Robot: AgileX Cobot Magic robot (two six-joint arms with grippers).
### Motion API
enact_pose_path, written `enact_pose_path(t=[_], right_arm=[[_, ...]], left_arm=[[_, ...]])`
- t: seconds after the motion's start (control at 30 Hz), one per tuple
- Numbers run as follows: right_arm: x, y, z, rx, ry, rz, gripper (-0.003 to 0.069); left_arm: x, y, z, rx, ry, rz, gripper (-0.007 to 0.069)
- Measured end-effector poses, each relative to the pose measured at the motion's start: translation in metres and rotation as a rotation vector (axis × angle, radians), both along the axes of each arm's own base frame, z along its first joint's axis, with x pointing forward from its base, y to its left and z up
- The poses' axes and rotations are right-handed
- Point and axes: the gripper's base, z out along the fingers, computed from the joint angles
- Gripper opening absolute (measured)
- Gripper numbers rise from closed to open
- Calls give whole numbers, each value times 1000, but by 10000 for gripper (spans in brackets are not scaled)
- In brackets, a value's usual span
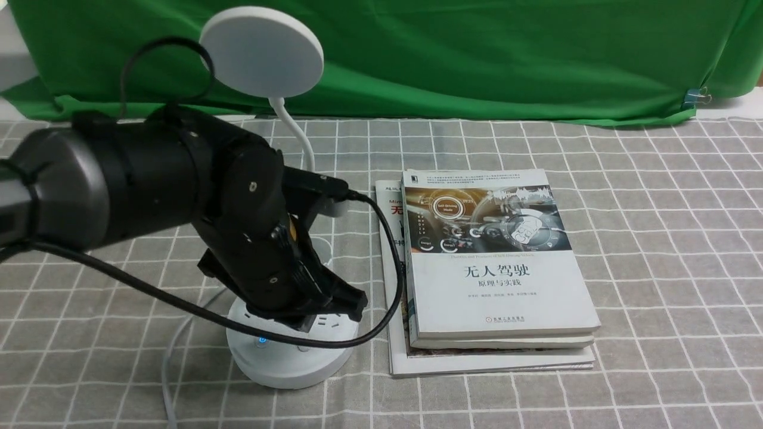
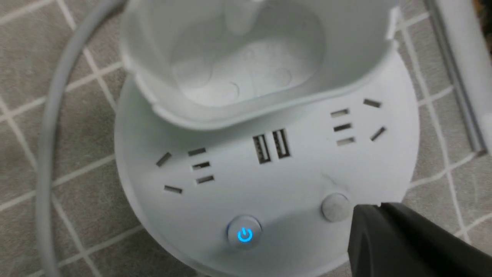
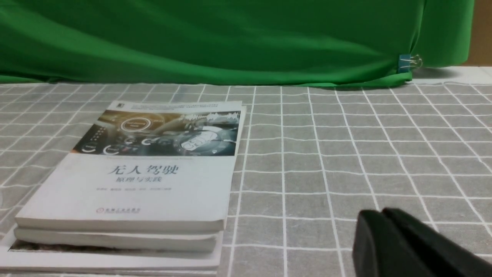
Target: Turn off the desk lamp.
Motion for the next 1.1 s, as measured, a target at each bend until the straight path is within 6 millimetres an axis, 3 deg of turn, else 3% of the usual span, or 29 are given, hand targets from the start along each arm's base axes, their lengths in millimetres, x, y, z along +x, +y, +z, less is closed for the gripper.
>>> enact_pose_path(t=[0.23, 0.37, 0.53, 0.73, 0.9, 1.1], right_arm=[[0, 0, 0, 1, 0, 0, 35], [0, 0, 0, 1, 0, 0, 35], [0, 0, 0, 1, 0, 0, 35], [0, 0, 0, 1, 0, 0, 35], [0, 0, 0, 1, 0, 0, 35], [0, 0, 0, 1, 0, 0, 35]], left_arm=[[-1, 0, 1, 1, -3, -8, 1], [-17, 9, 6, -34, -49, -10, 1], [-64, 37, 24, -143, -193, 11, 1], [-120, 72, 43, -319, -503, 31, 1], [-153, 95, 44, -458, -755, 51, 1], [-171, 106, 34, -450, -845, 11, 1]])
